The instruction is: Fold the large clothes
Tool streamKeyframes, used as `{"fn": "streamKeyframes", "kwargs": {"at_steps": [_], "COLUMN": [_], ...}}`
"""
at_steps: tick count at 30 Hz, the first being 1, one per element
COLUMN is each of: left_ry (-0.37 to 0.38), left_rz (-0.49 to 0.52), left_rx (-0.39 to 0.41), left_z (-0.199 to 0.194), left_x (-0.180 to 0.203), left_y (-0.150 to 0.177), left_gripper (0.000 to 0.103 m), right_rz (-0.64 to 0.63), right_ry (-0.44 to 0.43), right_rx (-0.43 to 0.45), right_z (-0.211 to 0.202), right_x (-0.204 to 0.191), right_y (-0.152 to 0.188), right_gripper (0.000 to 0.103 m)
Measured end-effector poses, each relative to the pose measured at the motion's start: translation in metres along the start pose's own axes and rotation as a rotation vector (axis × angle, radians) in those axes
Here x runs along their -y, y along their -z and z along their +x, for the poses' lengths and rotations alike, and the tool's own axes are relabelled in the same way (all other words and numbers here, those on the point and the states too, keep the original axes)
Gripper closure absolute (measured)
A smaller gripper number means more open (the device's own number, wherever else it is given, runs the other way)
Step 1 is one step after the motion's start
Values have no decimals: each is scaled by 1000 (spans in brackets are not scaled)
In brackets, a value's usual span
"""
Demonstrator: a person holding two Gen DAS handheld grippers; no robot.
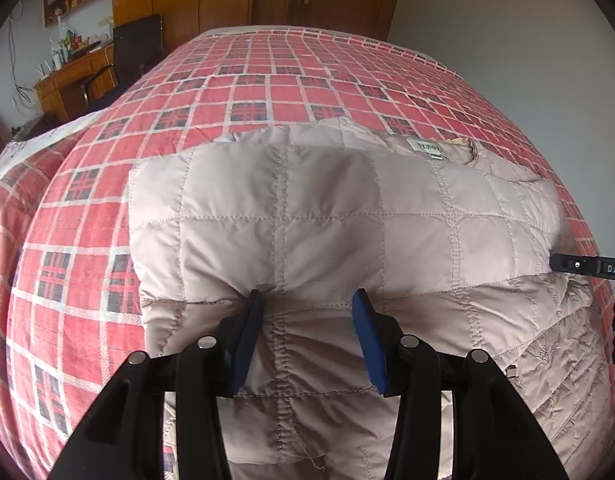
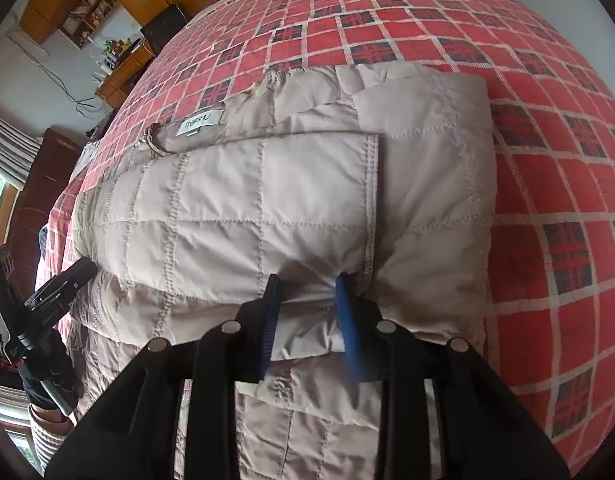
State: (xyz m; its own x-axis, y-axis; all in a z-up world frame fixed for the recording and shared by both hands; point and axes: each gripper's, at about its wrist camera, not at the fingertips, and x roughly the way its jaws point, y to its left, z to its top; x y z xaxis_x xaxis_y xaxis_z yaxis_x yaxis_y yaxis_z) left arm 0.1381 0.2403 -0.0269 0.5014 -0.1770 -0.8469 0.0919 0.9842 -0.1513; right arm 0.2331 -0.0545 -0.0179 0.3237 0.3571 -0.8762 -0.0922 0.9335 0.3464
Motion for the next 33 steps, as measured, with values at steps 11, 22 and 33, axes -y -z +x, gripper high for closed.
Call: {"fn": "streamKeyframes", "kwargs": {"at_steps": [11, 22, 33], "left_ry": [73, 98, 147], "left_rz": [-23, -120, -162], "left_rx": [46, -107, -168], "left_z": [-140, -182, -181], "left_x": [-37, -73, -76], "left_y": [82, 230, 267], "left_gripper": [37, 34, 34], "right_rz": [-276, -273, -232], "right_ry": [-45, -72, 29], "right_rx": [182, 82, -52], "right_z": [-129, -156, -143], "right_x": [11, 45, 55], "right_y": [114, 247, 301], "right_gripper": [34, 27, 28]}}
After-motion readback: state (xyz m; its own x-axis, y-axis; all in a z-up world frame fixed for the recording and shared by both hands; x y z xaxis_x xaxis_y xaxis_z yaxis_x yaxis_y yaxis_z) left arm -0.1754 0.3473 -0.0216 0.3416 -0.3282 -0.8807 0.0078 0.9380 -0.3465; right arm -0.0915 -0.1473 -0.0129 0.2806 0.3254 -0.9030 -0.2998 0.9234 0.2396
